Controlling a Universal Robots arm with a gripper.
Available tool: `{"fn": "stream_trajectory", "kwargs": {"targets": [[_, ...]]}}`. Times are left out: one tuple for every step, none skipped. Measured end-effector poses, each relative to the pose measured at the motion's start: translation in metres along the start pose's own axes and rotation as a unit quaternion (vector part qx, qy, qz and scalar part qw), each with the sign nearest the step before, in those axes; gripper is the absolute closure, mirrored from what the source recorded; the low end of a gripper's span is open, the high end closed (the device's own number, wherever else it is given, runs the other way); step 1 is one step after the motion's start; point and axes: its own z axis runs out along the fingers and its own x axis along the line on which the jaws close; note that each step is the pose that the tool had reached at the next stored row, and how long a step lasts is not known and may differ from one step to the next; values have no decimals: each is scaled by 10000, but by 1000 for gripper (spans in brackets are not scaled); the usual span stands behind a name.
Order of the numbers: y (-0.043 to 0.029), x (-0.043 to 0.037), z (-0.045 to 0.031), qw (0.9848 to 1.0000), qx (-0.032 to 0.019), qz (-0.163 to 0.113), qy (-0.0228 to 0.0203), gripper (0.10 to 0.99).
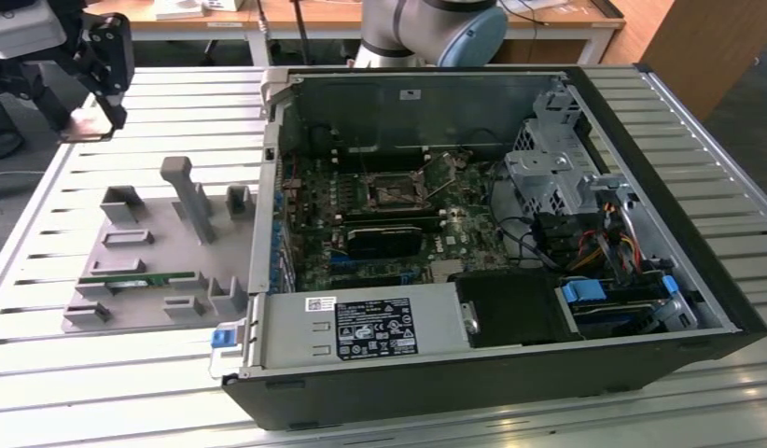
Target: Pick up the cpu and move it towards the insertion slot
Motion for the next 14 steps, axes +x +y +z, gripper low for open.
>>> {"fn": "stream_trajectory", "kwargs": {"targets": [[1, -15, 0, 10000, 0, 0, 0, 545], [2, -30, 1, 10000, 0, 0, 0, 545], [4, -46, 1, 10000, 0, 0, 0, 545], [5, -61, 2, 10000, 0, 0, -1, 545], [6, -75, 1, 10000, 0, 0, 0, 545], [6, -88, 2, 10000, 0, 0, 0, 545], [7, -101, 2, 10000, 0, 0, 0, 545], [9, -112, 2, 10000, 0, 0, 0, 545], [9, -124, 2, 10000, 0, 0, 0, 545], [10, -136, 2, 10000, 0, 0, 0, 545], [12, -150, 3, 10000, 0, 0, 0, 545], [12, -163, 3, 10000, 0, 0, 0, 545], [13, -177, 3, 10000, 0, 0, 0, 545], [14, -191, 3, 10000, 0, 0, 0, 545]]}}
